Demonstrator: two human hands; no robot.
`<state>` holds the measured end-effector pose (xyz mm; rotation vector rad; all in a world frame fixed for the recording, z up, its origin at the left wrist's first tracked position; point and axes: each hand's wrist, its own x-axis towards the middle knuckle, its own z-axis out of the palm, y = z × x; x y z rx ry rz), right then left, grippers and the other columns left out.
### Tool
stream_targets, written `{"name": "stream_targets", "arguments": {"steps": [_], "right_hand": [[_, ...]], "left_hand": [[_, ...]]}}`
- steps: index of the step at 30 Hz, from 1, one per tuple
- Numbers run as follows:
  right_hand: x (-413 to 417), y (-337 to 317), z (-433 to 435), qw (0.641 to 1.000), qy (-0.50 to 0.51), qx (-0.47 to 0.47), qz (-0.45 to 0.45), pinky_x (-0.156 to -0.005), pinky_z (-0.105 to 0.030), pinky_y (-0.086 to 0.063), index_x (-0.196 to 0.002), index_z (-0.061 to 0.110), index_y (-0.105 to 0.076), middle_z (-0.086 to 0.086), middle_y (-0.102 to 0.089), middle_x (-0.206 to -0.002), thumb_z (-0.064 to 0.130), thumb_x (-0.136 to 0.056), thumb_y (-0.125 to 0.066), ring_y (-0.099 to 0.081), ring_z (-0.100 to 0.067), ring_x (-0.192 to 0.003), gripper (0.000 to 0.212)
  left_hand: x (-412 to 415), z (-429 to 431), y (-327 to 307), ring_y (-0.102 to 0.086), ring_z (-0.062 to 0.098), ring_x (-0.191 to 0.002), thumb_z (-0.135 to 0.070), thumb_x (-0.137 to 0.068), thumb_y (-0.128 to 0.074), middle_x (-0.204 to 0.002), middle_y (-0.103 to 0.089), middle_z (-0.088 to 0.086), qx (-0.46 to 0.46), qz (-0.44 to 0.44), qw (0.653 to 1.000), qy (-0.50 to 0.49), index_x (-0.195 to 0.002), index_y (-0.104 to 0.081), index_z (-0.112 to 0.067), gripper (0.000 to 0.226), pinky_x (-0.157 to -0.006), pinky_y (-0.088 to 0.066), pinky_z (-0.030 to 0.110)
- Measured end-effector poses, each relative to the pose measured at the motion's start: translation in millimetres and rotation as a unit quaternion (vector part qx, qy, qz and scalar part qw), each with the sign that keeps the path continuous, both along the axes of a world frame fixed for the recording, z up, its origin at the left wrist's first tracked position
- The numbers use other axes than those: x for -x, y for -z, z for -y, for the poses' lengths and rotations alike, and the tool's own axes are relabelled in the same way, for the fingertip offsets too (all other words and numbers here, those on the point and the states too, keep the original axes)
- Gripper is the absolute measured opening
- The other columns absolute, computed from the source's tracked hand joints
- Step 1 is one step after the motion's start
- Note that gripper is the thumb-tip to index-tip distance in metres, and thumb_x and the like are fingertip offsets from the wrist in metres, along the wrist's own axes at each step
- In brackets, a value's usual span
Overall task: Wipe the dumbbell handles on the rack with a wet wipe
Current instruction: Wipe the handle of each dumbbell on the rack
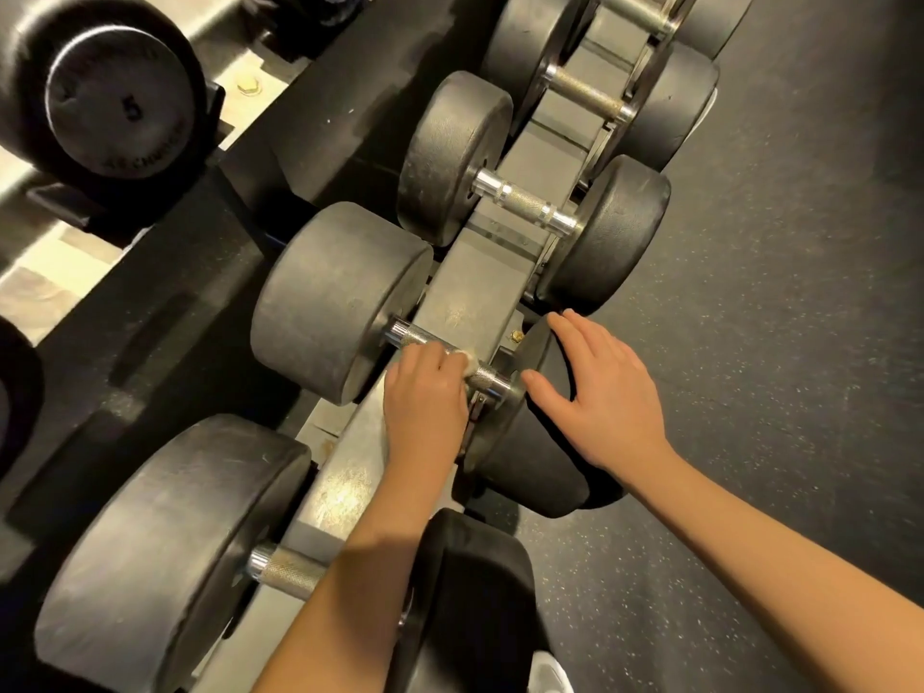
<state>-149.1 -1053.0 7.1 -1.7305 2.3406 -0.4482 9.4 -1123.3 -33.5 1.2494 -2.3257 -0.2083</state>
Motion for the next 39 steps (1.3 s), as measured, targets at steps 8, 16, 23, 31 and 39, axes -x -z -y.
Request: {"name": "stream_targets", "arguments": {"steps": [8, 16, 23, 31, 39], "right_hand": [[1.1, 2.8, -1.4, 1.000, -0.005, 0.012, 0.002, -0.108, -0.037, -0.033, -0.142, 0.018, -0.040, -0.004, -0.043, -0.146, 0.063, -0.086, -0.033, -0.040, -0.019, -0.134, 0.073], [9.4, 0.4, 1.0, 0.998, -0.029, -0.001, 0.057, -0.109, -0.037, -0.031, -0.141, 0.015, -0.043, -0.006, -0.045, -0.144, 0.062, -0.088, -0.026, -0.040, -0.021, -0.134, 0.073], [112.2, -10.7, 69.1, 0.997, -0.015, 0.069, -0.030, -0.110, -0.044, -0.029, -0.135, 0.001, -0.046, -0.018, -0.040, -0.145, 0.041, -0.094, -0.040, -0.036, -0.032, -0.135, 0.058], [171.8, -7.7, 134.6, 0.989, -0.075, -0.072, -0.110, -0.112, -0.048, -0.027, -0.146, 0.001, -0.022, -0.021, -0.032, -0.147, 0.083, -0.075, -0.030, -0.031, -0.035, -0.135, 0.108], [177.1, -11.3, 169.4, 0.998, -0.044, -0.045, -0.011, -0.099, -0.041, -0.041, -0.134, 0.006, -0.043, -0.012, -0.053, -0.127, 0.077, -0.077, -0.027, -0.049, -0.028, -0.117, 0.093]], "left_hand": [[1.9, 6.0, -5.0, -0.058, 0.028, -0.068, 0.001, -0.061, -0.079, -0.075, -0.059, 0.009, -0.025, 0.035, 0.999, 0.003, -0.077, -0.065, -0.006, 0.023, -0.059, -0.046, 0.033], [41.2, 32.1, -25.0, -0.055, 0.025, -0.080, -0.004, -0.085, -0.062, -0.088, -0.057, 0.011, -0.132, 0.013, 0.989, -0.057, -0.086, -0.065, -0.002, 0.004, -0.067, -0.036, 0.029], [82.7, 63.3, -31.1, -0.048, 0.015, -0.079, -0.012, -0.091, -0.057, -0.092, -0.055, 0.005, -0.164, -0.043, 0.980, -0.100, -0.089, -0.065, -0.008, 0.009, -0.066, -0.032, 0.027], [120.8, 95.9, -19.5, -0.048, 0.008, -0.069, -0.014, -0.092, -0.060, -0.082, -0.052, -0.004, -0.173, -0.109, 0.973, -0.104, -0.080, -0.062, -0.011, 0.012, -0.059, -0.038, 0.019], [160.4, 142.2, -12.5, -0.050, 0.015, -0.071, -0.015, -0.094, -0.056, -0.087, -0.053, 0.001, -0.104, -0.099, 0.973, -0.178, -0.084, -0.064, -0.007, 0.015, -0.059, -0.031, 0.022]]}}
